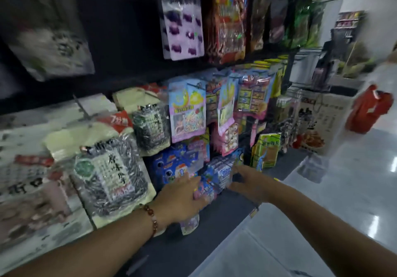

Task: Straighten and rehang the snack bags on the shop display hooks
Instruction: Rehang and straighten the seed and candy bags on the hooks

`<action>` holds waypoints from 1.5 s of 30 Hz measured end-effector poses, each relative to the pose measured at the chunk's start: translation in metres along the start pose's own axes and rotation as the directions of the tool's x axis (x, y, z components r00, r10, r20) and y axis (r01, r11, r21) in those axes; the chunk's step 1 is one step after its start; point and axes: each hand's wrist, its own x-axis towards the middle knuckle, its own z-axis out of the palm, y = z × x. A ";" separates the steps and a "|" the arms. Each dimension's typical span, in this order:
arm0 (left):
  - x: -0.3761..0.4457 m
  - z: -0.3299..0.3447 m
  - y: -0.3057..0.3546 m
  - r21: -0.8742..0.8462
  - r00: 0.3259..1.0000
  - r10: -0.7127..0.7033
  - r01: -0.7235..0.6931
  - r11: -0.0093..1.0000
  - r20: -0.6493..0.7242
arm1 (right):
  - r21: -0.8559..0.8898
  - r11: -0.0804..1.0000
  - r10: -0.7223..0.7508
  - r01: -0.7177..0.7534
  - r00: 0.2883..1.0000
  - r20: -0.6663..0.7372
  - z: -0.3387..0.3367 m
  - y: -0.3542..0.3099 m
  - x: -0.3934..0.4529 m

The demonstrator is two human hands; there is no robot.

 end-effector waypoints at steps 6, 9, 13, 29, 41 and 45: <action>-0.048 -0.109 0.047 0.066 0.994 -0.104 0.105 0.992 -0.028 | -0.084 0.995 -0.052 0.052 0.999 0.008 -0.095 -0.049 -0.069; -0.059 -0.144 0.045 0.093 0.987 -0.139 0.147 0.985 -0.085 | -0.138 0.986 -0.086 0.090 0.996 0.032 -0.118 -0.065 -0.089; -0.086 -0.173 0.028 0.114 0.978 -0.136 0.155 0.981 -0.161 | -0.137 0.979 -0.151 0.152 0.988 0.013 -0.133 -0.116 -0.114; -0.242 -0.209 -0.142 0.178 0.963 -0.164 0.204 0.963 -0.213 | -0.141 0.937 -0.320 0.320 0.947 0.021 -0.011 -0.318 -0.148; -0.311 -0.206 -0.206 0.129 0.894 -0.353 0.398 0.908 -0.276 | -0.168 0.809 -0.537 0.564 0.824 0.181 0.042 -0.412 -0.134; -0.357 -0.197 -0.207 0.188 0.824 -0.392 0.497 0.847 -0.410 | -0.114 0.728 -0.631 0.676 0.726 0.274 0.068 -0.438 -0.132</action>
